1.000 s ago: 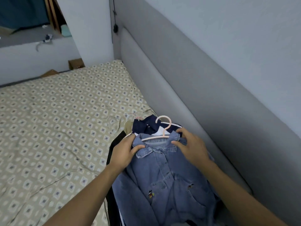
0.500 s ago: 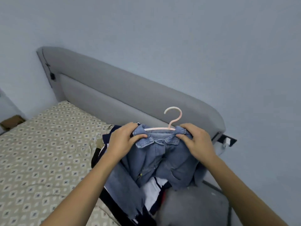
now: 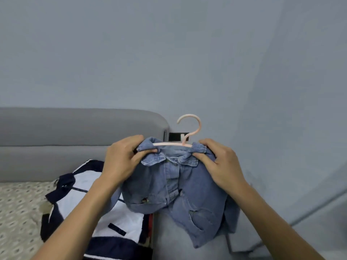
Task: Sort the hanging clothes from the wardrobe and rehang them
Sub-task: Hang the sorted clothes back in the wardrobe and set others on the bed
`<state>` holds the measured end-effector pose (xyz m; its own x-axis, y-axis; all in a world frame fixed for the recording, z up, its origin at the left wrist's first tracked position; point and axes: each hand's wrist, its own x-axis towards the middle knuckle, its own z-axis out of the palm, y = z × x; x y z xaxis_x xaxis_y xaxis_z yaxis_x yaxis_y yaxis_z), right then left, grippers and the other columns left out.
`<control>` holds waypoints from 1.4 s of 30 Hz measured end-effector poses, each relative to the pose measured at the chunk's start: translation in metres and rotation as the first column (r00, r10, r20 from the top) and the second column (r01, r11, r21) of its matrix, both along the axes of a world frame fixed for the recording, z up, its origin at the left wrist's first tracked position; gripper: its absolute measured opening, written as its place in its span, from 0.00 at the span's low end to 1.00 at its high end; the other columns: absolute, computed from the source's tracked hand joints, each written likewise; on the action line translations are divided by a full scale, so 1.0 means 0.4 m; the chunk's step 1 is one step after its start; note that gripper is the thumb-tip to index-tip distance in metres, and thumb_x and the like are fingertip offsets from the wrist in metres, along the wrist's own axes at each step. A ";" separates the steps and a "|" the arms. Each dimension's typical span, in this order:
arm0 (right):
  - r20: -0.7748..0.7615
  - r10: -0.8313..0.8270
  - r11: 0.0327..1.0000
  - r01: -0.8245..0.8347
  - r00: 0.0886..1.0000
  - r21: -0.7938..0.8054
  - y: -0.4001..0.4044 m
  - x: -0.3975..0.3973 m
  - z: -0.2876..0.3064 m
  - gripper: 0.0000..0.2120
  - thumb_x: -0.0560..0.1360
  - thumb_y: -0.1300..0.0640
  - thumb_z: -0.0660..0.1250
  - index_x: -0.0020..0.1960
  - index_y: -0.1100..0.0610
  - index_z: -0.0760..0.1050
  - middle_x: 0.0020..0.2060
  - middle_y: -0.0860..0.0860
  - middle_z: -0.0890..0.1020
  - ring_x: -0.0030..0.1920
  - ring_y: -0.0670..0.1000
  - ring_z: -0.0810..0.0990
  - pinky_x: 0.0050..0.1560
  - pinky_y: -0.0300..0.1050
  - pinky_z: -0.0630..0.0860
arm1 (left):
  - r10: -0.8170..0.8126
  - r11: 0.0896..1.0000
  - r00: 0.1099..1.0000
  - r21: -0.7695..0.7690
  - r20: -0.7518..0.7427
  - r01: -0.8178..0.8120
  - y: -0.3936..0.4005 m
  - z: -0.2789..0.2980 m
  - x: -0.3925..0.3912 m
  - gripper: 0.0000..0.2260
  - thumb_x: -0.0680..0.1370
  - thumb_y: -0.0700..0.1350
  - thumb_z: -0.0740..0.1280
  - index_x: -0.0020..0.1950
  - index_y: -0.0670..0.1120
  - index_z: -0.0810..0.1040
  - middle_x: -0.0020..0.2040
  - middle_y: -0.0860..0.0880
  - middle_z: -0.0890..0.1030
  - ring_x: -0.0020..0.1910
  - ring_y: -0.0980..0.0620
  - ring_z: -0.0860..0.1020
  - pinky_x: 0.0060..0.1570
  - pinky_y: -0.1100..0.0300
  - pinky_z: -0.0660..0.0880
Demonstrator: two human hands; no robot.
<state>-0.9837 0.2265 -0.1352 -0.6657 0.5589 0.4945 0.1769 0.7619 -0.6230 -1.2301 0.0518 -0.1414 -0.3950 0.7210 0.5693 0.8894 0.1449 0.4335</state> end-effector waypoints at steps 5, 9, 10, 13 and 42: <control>0.020 -0.143 0.990 0.142 0.990 0.018 -0.012 0.299 0.010 0.09 0.80 0.44 0.67 0.59 0.44 0.79 0.49 0.40 0.84 0.49 0.44 0.83 0.48 0.52 0.79 | -0.156 0.988 0.987 0.031 0.048 0.155 0.069 0.031 0.234 0.19 0.78 0.60 0.70 0.34 0.56 0.65 0.35 0.56 0.73 0.34 0.59 0.72 0.34 0.65 0.66; -0.012 -0.241 0.969 0.240 0.970 -0.062 -0.059 0.534 0.000 0.06 0.80 0.47 0.69 0.56 0.44 0.79 0.47 0.42 0.84 0.48 0.46 0.84 0.48 0.56 0.79 | -0.372 0.925 0.926 -0.050 0.058 0.375 0.120 0.032 0.401 0.17 0.76 0.63 0.69 0.37 0.56 0.68 0.36 0.56 0.75 0.35 0.59 0.74 0.35 0.59 0.67; -0.012 -0.266 0.962 0.264 0.964 -0.070 -0.072 0.587 0.001 0.05 0.80 0.48 0.69 0.56 0.44 0.79 0.46 0.42 0.84 0.48 0.46 0.84 0.48 0.56 0.79 | -0.416 0.905 0.908 -0.076 0.047 0.419 0.135 0.034 0.442 0.18 0.76 0.65 0.68 0.37 0.55 0.67 0.36 0.56 0.74 0.36 0.60 0.73 0.35 0.58 0.68; 0.006 -0.362 0.930 0.362 0.932 -0.061 -0.112 0.725 0.010 0.06 0.80 0.46 0.68 0.56 0.43 0.79 0.45 0.42 0.84 0.46 0.46 0.84 0.46 0.57 0.79 | -0.561 0.821 0.828 -0.113 0.016 0.559 0.185 0.039 0.571 0.23 0.77 0.73 0.61 0.39 0.53 0.69 0.34 0.55 0.72 0.36 0.60 0.71 0.36 0.53 0.66; 0.109 -0.976 0.198 0.975 0.187 0.102 -0.412 1.278 0.026 0.10 0.81 0.40 0.67 0.57 0.43 0.78 0.48 0.37 0.83 0.49 0.42 0.82 0.48 0.48 0.79 | -0.978 -0.060 -0.077 0.089 0.193 0.994 0.584 -0.020 1.384 0.21 0.79 0.66 0.65 0.41 0.50 0.77 0.36 0.55 0.78 0.35 0.55 0.78 0.37 0.55 0.75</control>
<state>-0.4725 0.0618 -0.1247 0.3604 0.8039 0.4731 0.8515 -0.0763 -0.5188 -0.6766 0.2856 -0.1493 0.7043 0.4558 0.5443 0.0432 -0.7927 0.6080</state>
